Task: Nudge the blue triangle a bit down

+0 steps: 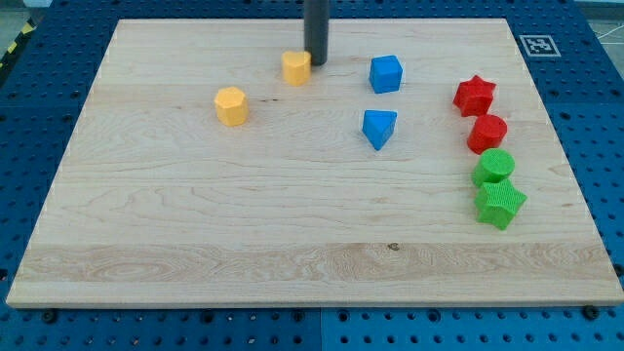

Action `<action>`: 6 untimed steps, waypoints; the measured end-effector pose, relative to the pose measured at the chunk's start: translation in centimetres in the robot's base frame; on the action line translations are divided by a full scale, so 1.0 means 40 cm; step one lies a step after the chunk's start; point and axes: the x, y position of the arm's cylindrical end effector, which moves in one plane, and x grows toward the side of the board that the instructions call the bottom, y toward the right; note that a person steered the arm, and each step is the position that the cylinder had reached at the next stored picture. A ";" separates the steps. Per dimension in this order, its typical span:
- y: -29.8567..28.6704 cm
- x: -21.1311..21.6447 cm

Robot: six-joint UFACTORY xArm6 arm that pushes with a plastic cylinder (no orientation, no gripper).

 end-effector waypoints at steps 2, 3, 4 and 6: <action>-0.211 0.129; -0.196 0.128; -0.016 0.138; 0.247 0.226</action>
